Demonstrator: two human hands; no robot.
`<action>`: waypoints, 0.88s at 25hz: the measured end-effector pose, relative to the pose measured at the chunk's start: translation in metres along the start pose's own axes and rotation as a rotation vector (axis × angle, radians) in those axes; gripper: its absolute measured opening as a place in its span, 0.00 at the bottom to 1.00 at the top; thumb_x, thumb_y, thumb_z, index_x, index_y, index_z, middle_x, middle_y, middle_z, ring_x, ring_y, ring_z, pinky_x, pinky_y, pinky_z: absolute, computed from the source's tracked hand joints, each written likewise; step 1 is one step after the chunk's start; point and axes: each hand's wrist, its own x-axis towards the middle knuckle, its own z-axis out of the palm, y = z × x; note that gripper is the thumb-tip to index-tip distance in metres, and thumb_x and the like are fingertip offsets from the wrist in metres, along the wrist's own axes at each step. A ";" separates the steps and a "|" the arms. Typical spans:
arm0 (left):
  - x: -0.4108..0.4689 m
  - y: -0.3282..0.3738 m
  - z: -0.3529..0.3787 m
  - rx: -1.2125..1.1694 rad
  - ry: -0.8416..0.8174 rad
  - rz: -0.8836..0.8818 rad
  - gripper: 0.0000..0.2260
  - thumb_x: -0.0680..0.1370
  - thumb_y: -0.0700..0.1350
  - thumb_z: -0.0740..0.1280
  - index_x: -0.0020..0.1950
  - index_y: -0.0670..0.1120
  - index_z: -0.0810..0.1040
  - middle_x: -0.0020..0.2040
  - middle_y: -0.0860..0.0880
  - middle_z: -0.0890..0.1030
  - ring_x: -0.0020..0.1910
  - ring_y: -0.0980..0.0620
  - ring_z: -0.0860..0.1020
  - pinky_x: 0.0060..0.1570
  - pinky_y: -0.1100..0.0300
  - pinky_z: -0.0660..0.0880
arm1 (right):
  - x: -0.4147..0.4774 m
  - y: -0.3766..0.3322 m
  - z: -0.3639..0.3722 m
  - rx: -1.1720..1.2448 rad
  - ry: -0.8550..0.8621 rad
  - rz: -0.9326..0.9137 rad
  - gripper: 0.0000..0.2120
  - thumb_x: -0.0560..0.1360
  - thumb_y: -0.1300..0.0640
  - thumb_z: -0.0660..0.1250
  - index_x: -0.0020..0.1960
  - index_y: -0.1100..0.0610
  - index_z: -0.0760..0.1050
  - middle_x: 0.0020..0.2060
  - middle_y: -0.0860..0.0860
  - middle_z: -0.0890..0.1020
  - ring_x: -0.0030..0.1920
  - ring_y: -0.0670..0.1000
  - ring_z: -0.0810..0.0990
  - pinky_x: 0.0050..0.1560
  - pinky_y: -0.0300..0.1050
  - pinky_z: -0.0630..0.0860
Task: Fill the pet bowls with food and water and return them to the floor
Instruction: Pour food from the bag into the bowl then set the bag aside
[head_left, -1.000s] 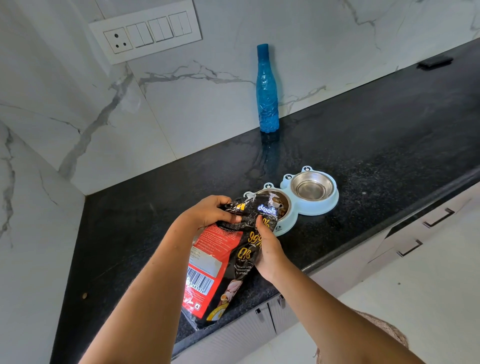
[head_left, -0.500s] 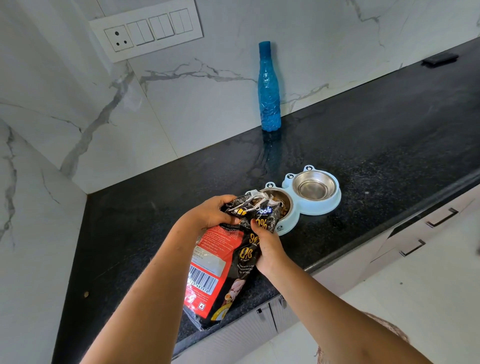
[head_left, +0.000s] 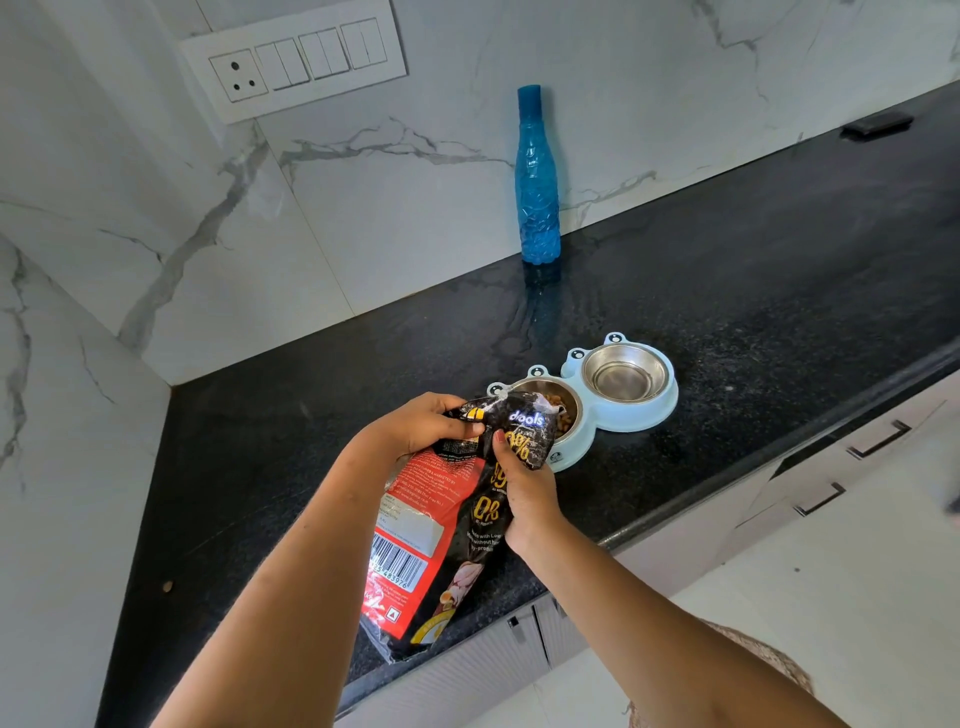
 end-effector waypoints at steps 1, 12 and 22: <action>0.000 0.001 0.001 -0.001 0.007 -0.010 0.04 0.77 0.46 0.68 0.48 0.47 0.80 0.42 0.47 0.83 0.41 0.48 0.82 0.48 0.54 0.78 | -0.001 -0.001 0.000 0.003 0.004 -0.004 0.19 0.71 0.51 0.75 0.60 0.54 0.77 0.53 0.55 0.84 0.53 0.57 0.83 0.54 0.56 0.79; 0.004 0.001 0.010 0.399 0.122 0.126 0.06 0.77 0.46 0.69 0.52 0.45 0.80 0.46 0.49 0.82 0.47 0.50 0.80 0.53 0.54 0.74 | -0.004 -0.003 -0.001 0.012 0.000 0.027 0.14 0.78 0.56 0.67 0.62 0.55 0.76 0.51 0.55 0.83 0.51 0.58 0.82 0.50 0.50 0.78; 0.001 0.001 0.012 0.600 0.228 0.214 0.19 0.79 0.58 0.61 0.43 0.43 0.79 0.39 0.41 0.82 0.38 0.45 0.80 0.42 0.47 0.76 | -0.004 -0.011 -0.008 0.017 -0.271 0.135 0.18 0.73 0.56 0.71 0.63 0.55 0.78 0.57 0.58 0.83 0.57 0.59 0.82 0.57 0.55 0.78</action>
